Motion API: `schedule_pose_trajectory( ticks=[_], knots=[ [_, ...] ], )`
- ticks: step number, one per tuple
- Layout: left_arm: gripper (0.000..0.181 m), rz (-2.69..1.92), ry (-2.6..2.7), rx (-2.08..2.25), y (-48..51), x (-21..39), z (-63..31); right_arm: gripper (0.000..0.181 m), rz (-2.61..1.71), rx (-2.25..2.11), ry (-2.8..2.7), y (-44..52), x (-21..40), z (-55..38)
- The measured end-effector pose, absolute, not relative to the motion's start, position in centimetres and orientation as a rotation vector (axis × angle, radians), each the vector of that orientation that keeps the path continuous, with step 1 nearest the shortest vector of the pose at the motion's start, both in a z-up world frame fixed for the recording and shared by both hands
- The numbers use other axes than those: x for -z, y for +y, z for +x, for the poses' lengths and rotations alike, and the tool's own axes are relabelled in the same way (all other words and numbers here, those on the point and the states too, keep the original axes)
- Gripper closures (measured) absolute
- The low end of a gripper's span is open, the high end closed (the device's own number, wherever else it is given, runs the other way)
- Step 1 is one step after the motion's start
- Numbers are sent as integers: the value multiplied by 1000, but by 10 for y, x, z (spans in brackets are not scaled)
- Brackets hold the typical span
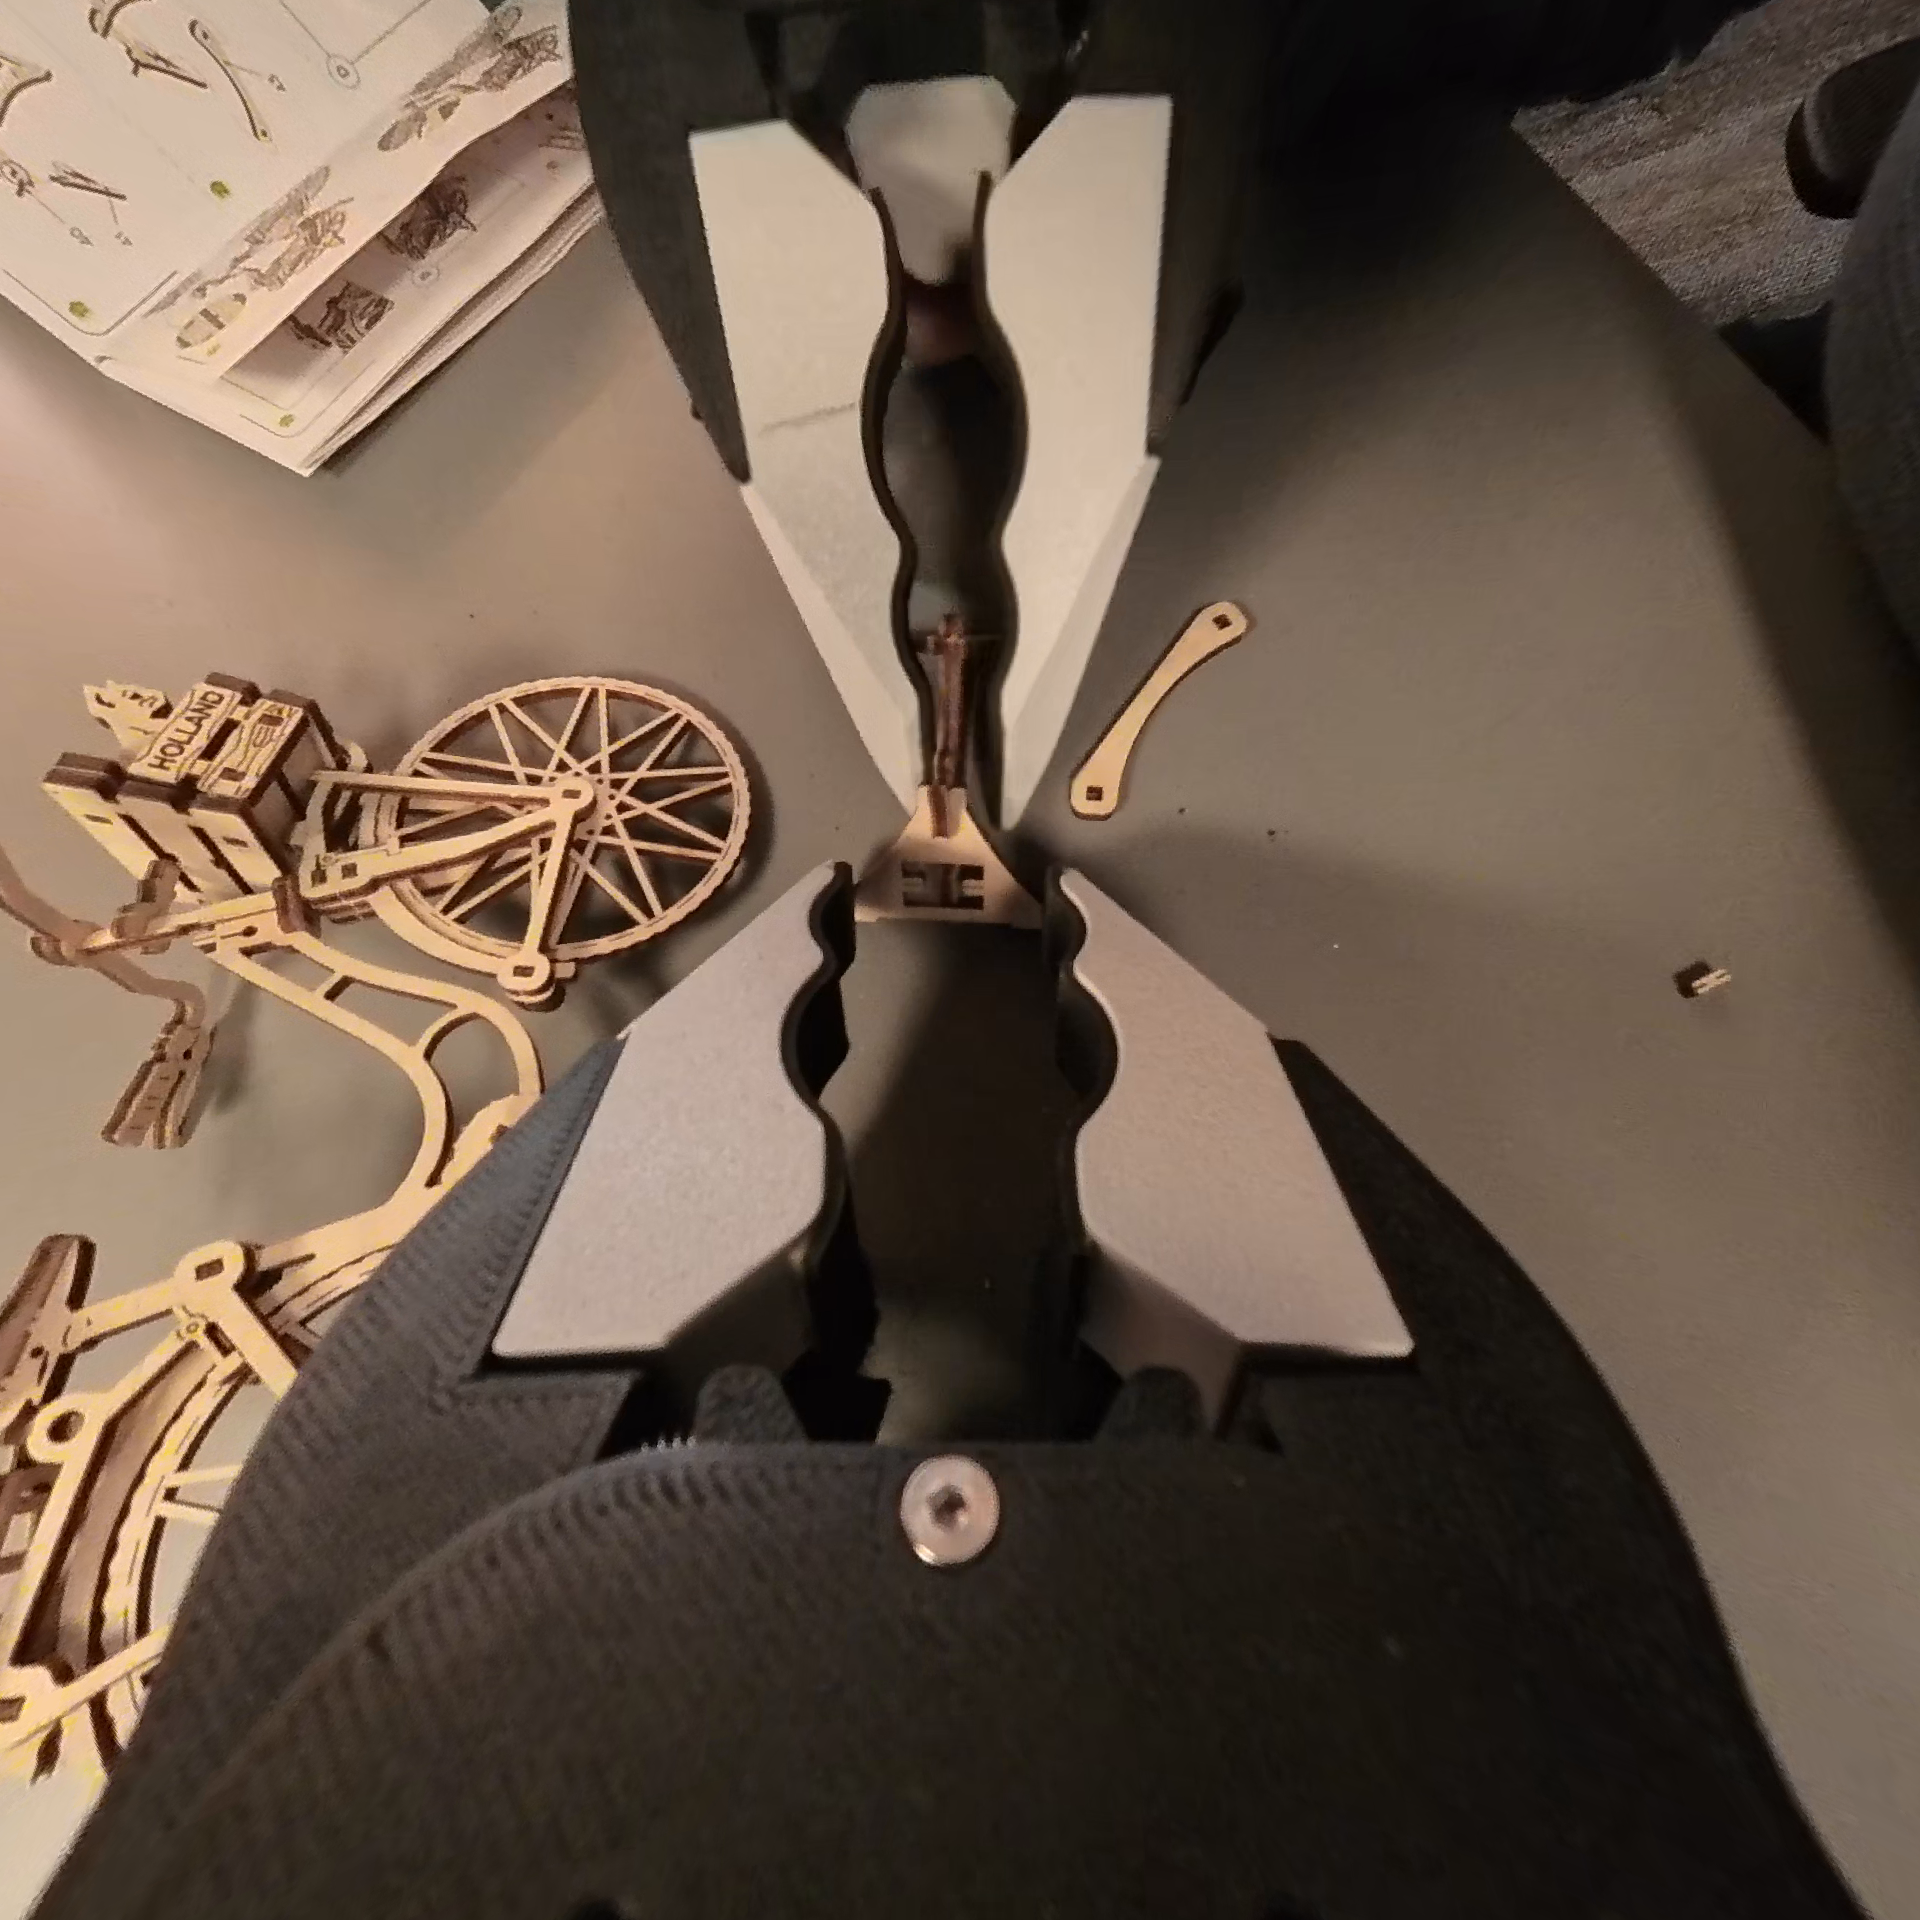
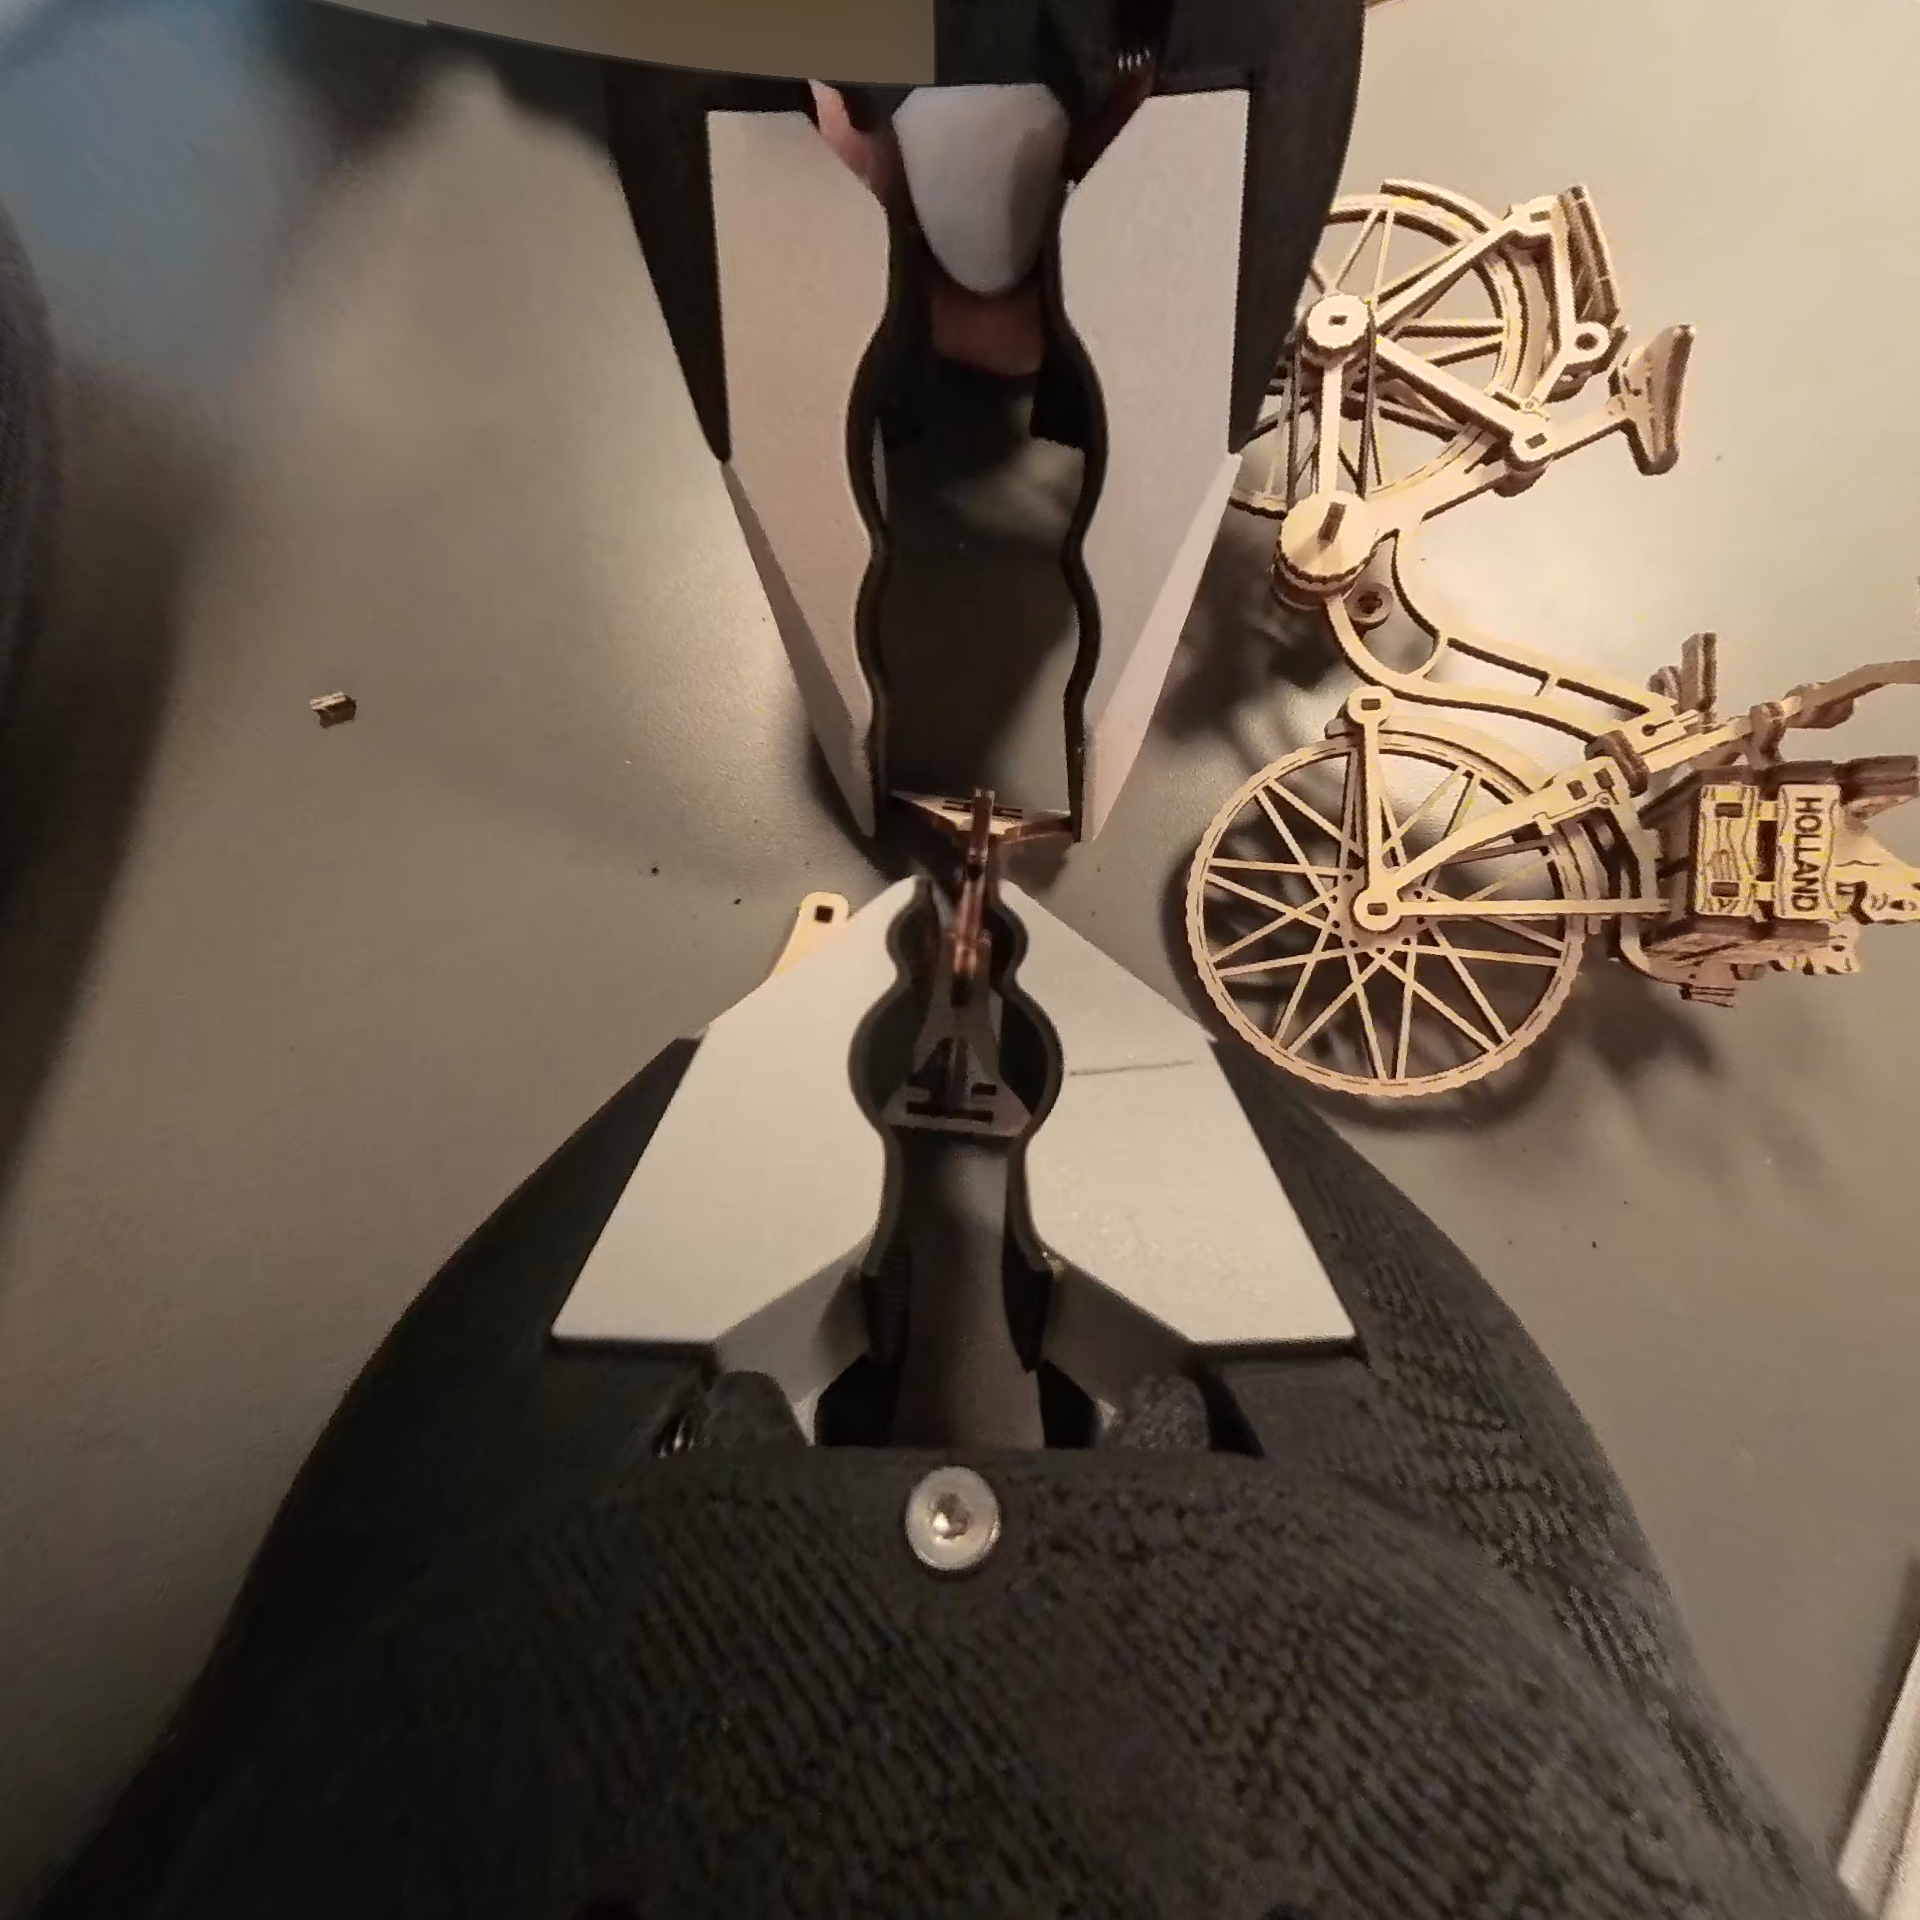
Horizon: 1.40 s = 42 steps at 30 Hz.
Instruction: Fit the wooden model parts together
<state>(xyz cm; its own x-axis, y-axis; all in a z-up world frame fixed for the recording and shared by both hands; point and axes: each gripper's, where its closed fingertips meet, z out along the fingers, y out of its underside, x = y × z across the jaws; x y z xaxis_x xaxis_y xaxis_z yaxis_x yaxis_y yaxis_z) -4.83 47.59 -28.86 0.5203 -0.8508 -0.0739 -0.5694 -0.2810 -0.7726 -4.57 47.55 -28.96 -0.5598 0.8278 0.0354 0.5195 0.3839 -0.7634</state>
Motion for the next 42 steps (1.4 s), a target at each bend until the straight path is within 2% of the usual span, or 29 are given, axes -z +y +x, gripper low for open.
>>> schedule_pose_trajectory(
  ticks=[42],
  knots=[
    [147, -2003, 1142, 513, 476, 288, -48, 175, -1083, -1065, -2283, 472, 288, -42]
  ],
)
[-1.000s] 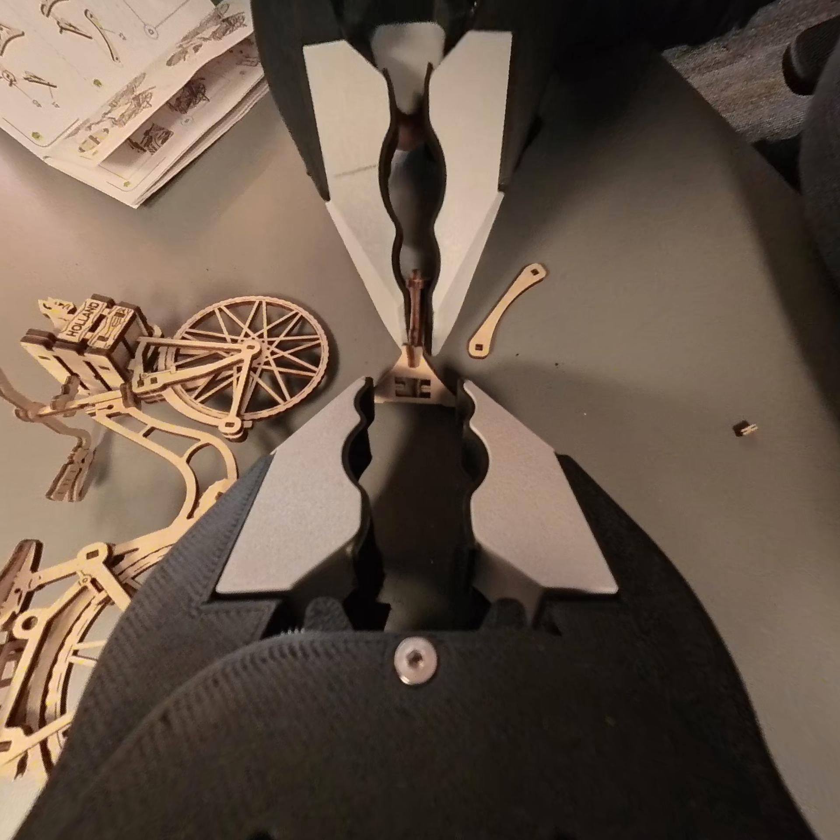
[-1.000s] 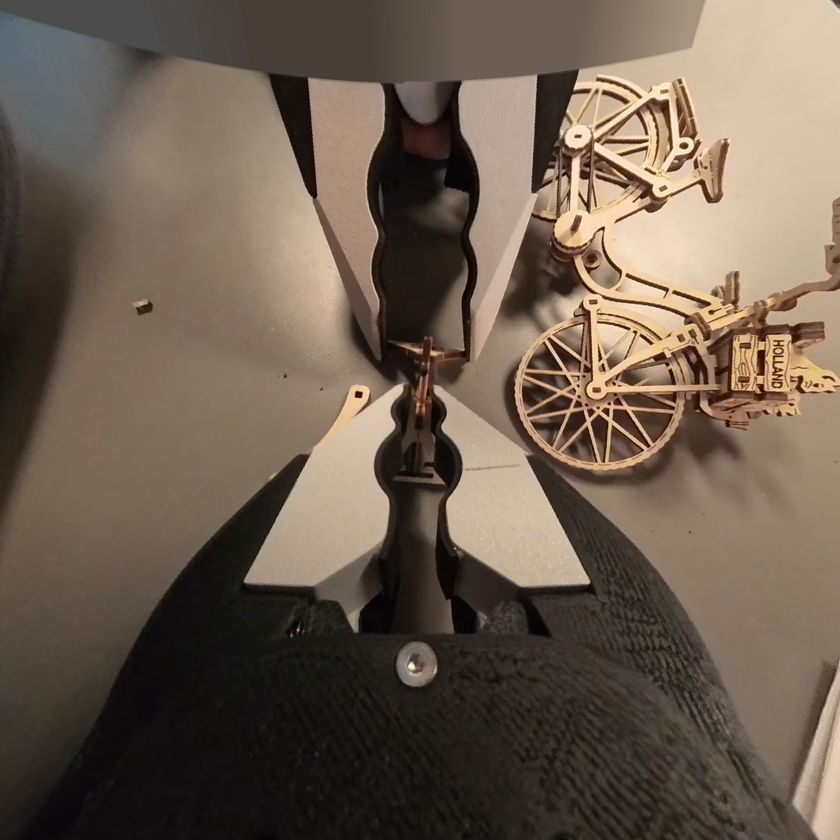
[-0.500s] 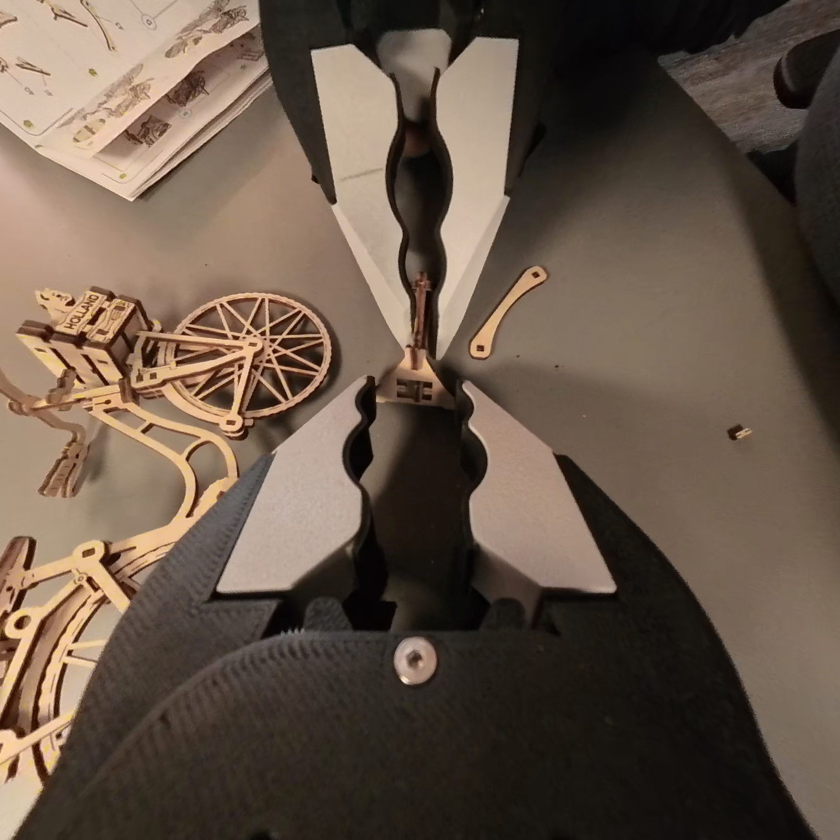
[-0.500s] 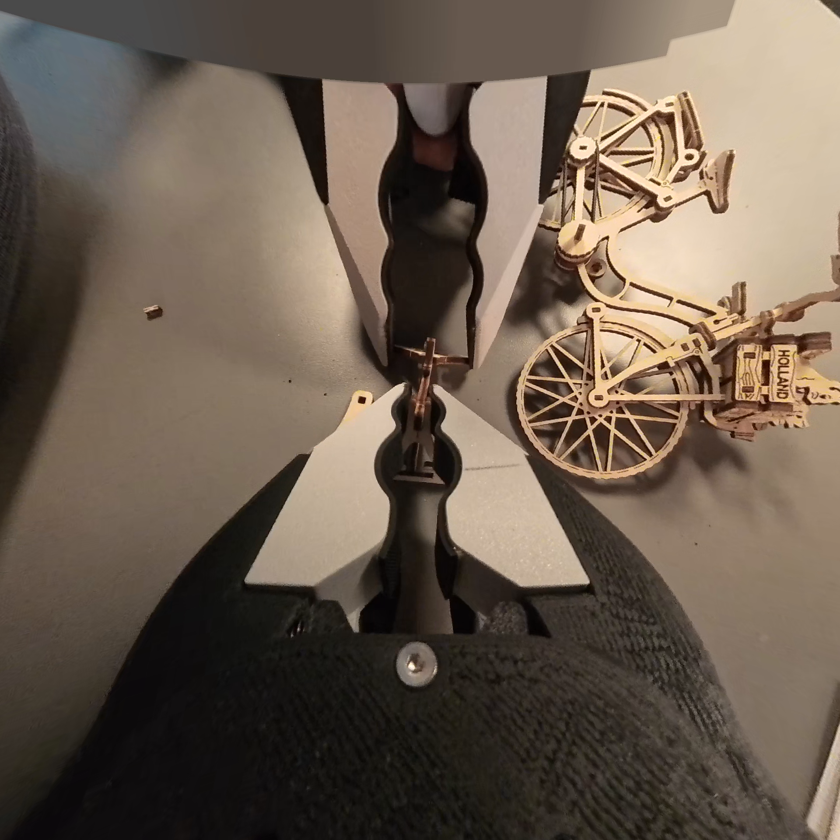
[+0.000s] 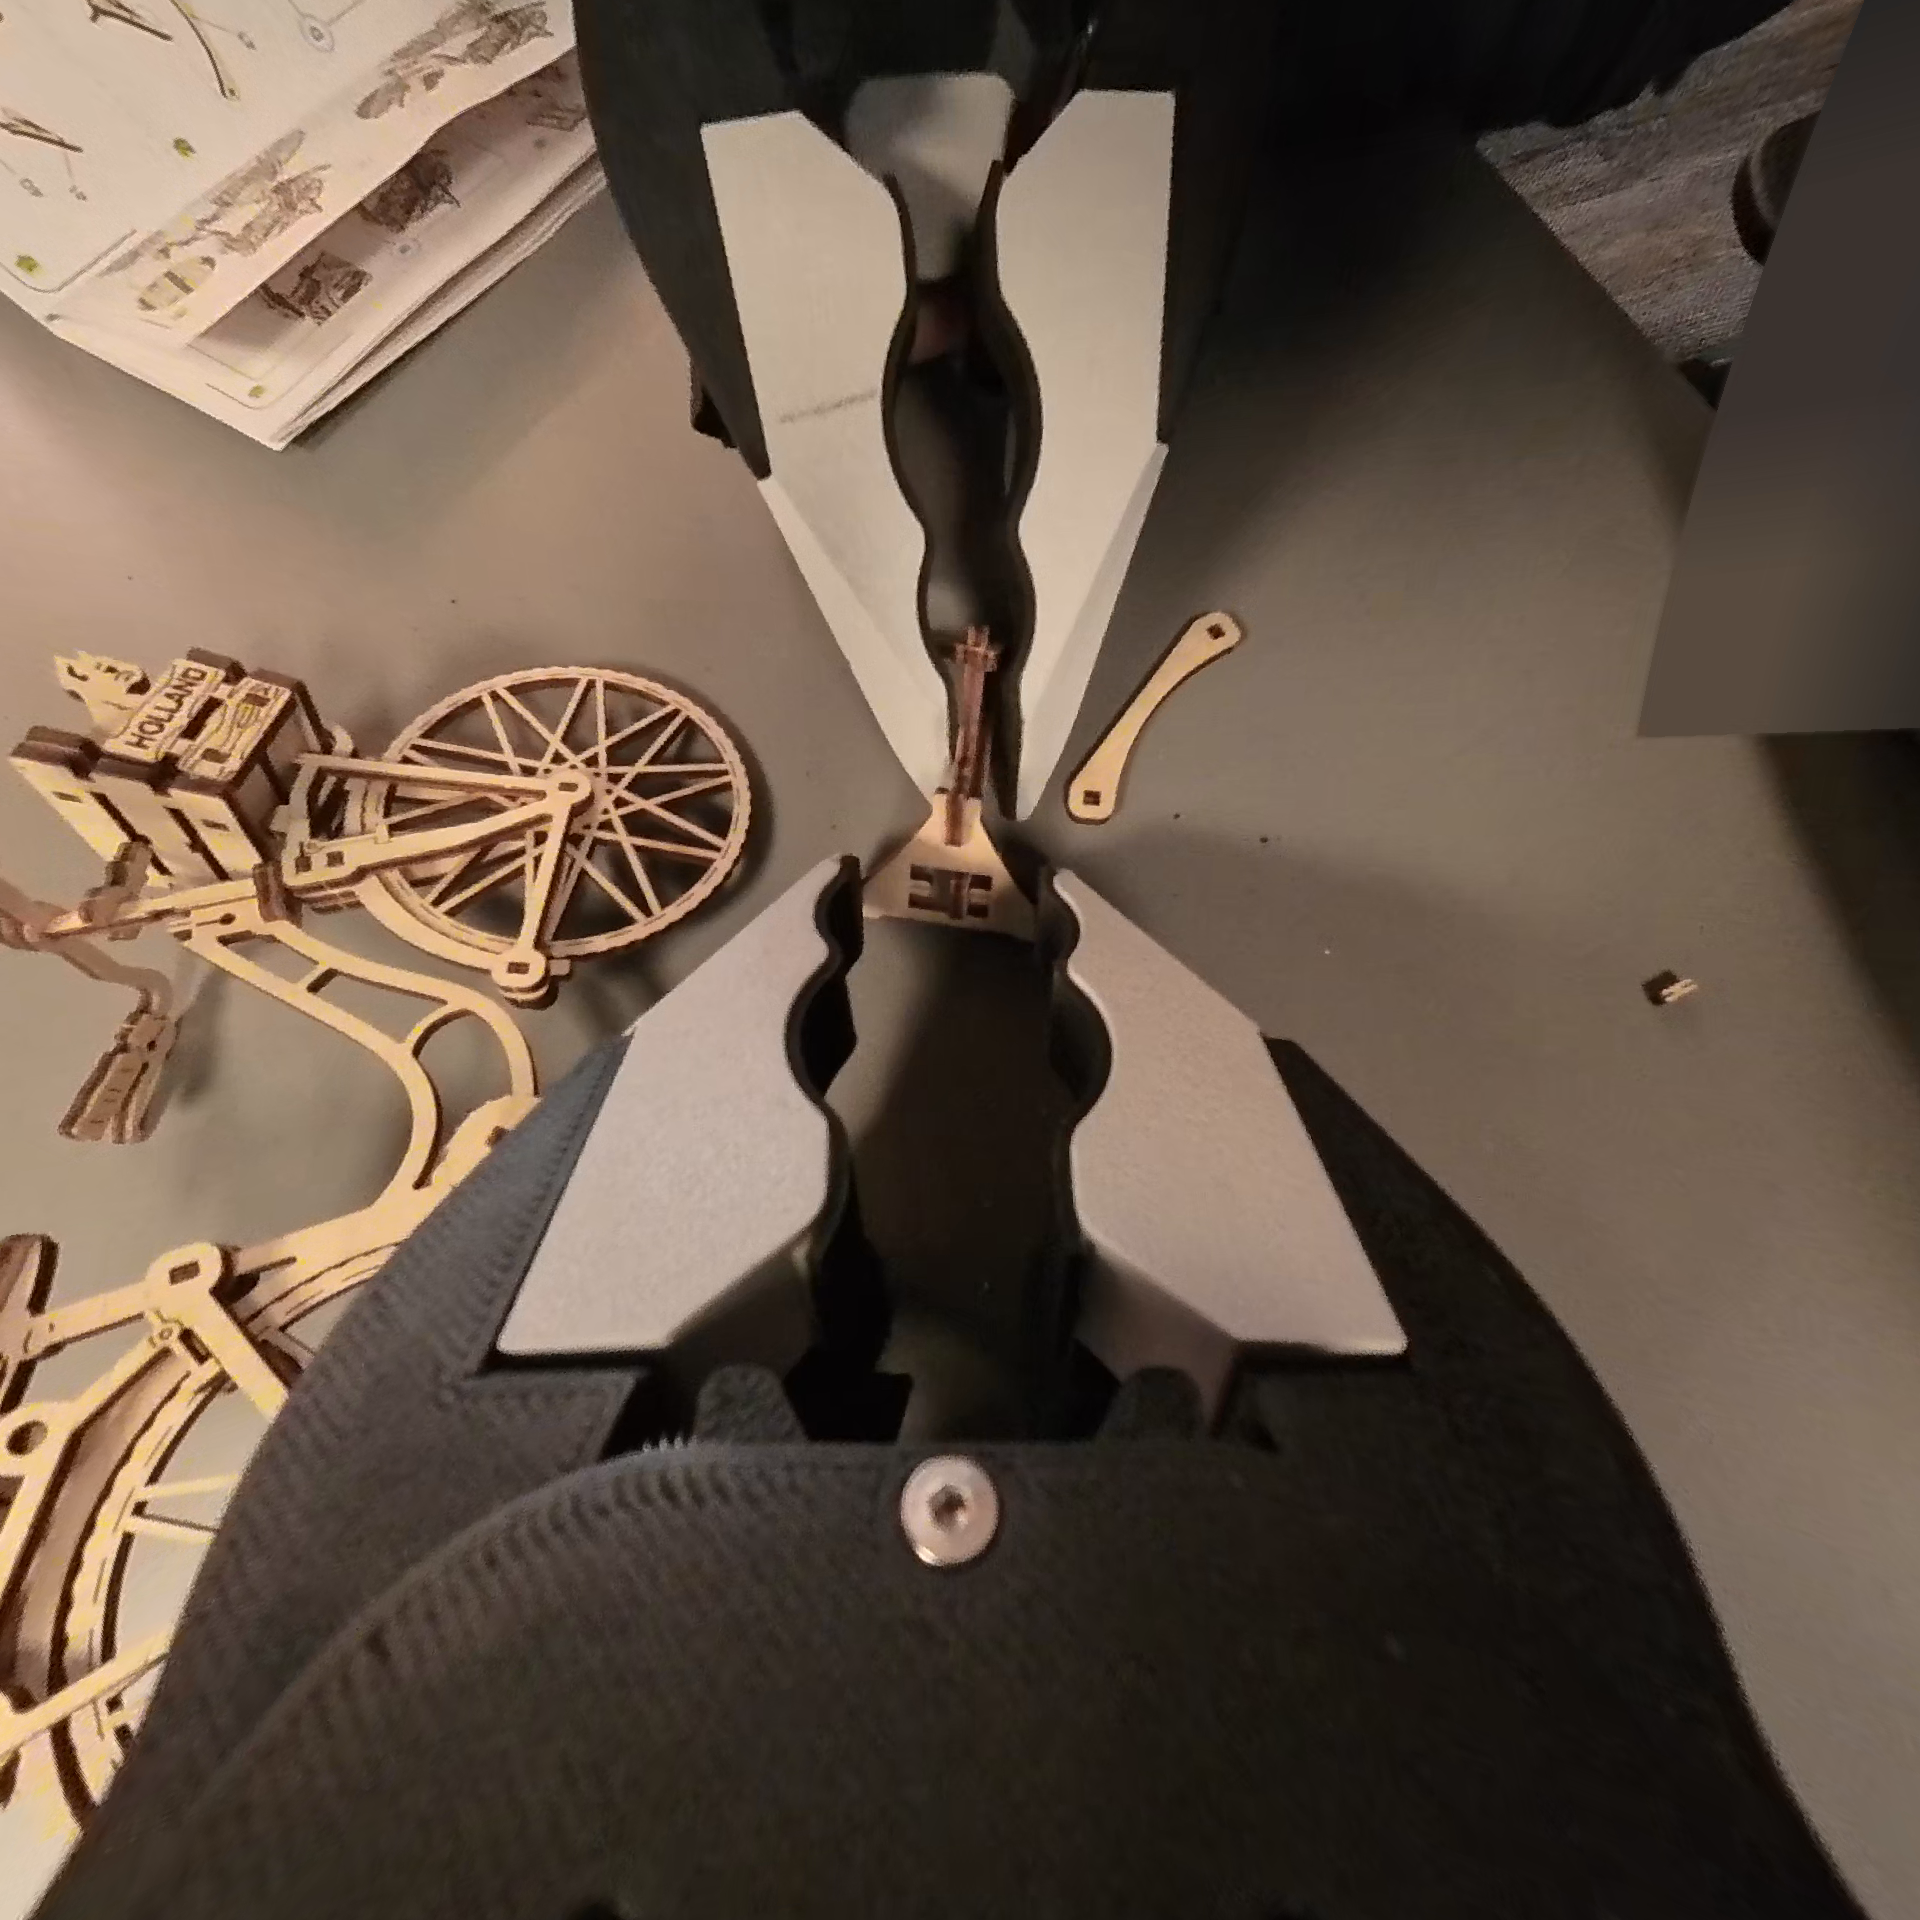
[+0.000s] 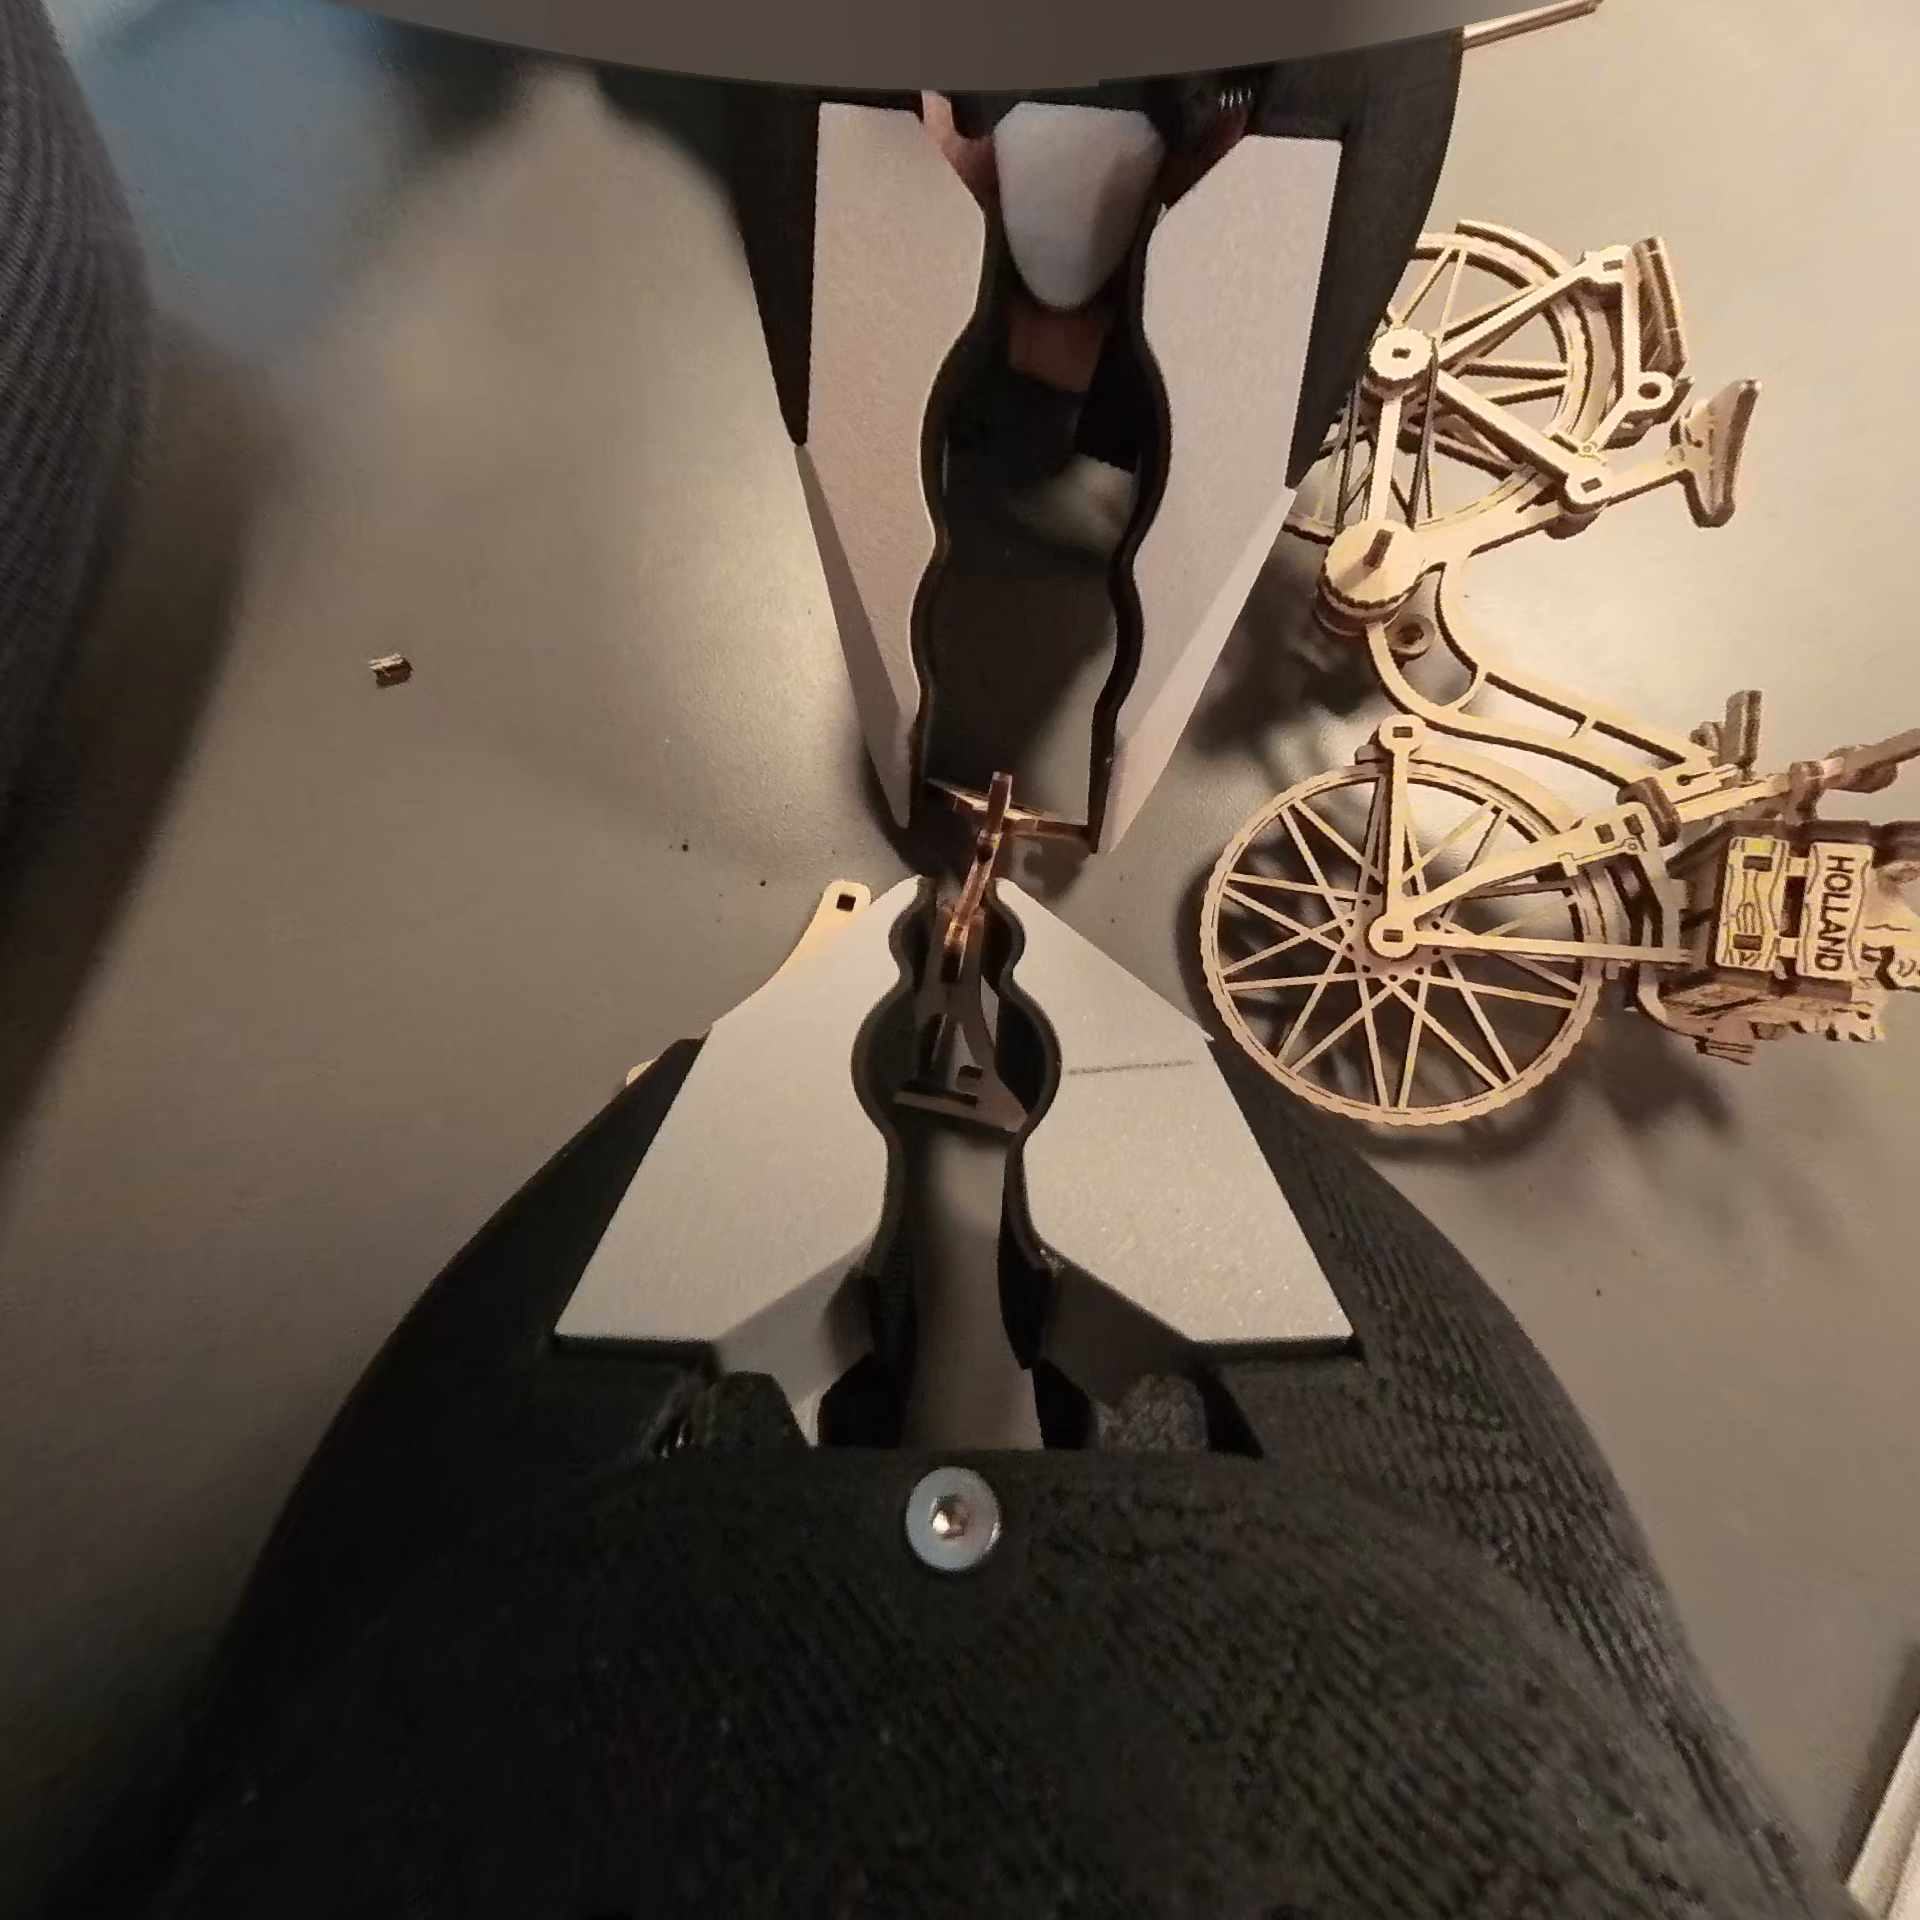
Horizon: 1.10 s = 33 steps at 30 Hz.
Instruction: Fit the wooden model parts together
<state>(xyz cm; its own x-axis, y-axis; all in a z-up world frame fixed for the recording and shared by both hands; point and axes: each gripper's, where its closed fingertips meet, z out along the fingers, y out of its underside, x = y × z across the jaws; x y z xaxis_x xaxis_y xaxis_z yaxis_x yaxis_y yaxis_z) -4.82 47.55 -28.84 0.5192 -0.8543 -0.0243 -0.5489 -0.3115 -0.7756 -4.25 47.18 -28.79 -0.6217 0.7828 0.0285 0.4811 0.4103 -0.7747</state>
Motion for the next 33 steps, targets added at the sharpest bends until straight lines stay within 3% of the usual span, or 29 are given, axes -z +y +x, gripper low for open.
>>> schedule_pose_trajectory(
  ticks=[33],
  knots=[
    [150, -2001, 1136, 511, 476, 288, -49, 179, -960, -937, -2266, 476, 290, -47]
  ],
)
